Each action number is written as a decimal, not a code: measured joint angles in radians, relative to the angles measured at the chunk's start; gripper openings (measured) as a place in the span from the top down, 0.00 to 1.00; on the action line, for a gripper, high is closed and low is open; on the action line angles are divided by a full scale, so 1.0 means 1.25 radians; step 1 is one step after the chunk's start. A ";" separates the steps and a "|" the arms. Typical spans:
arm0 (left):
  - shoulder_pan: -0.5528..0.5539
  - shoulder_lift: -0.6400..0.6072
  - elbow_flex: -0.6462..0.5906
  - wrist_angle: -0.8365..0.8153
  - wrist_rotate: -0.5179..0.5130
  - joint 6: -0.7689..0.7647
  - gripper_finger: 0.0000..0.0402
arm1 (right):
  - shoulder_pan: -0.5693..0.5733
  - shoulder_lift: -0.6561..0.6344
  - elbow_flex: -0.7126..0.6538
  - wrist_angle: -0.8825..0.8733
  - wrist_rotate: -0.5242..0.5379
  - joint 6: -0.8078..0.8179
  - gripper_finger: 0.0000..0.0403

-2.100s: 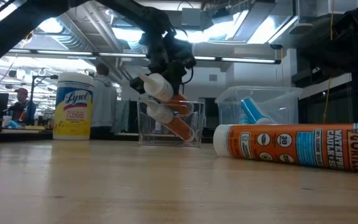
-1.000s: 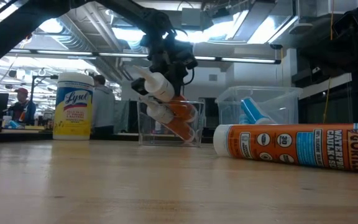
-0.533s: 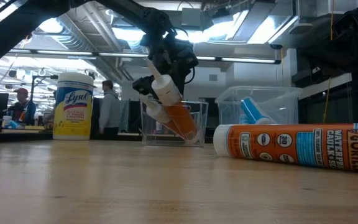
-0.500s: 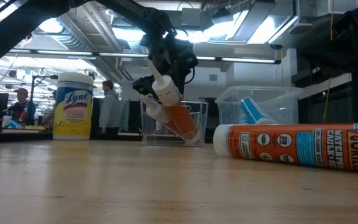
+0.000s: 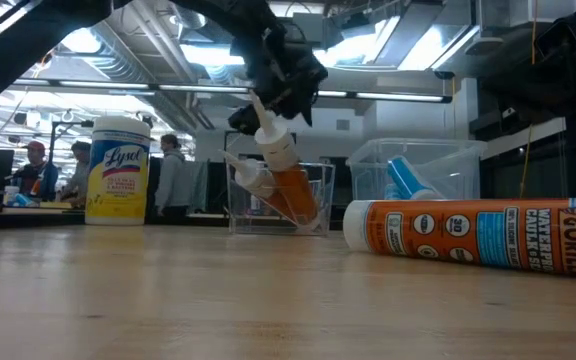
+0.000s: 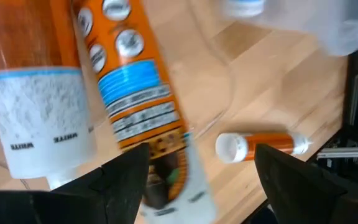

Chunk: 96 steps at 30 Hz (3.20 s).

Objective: Pick & place silicon tubes, Sealant and Lysol wipes
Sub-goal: Put the left orange sealant into the left transparent bin

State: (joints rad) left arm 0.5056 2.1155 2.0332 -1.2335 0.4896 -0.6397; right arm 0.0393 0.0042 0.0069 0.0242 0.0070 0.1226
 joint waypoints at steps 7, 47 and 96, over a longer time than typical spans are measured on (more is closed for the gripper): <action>0.000 0.000 0.091 -0.004 -0.041 -0.002 0.30 | 0.000 0.000 0.000 0.000 0.000 0.000 0.91; -0.227 -0.072 0.241 -0.267 -0.427 0.073 0.31 | 0.000 0.000 0.000 0.000 0.000 0.001 0.91; -0.210 -0.028 0.104 -0.270 -0.358 -0.029 0.60 | 0.000 0.000 0.000 0.001 0.000 0.002 0.91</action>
State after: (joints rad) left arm 0.2426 2.0806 2.1628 -1.5705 0.0422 -0.6754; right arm 0.0391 0.0044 0.0068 0.0250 0.0069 0.1246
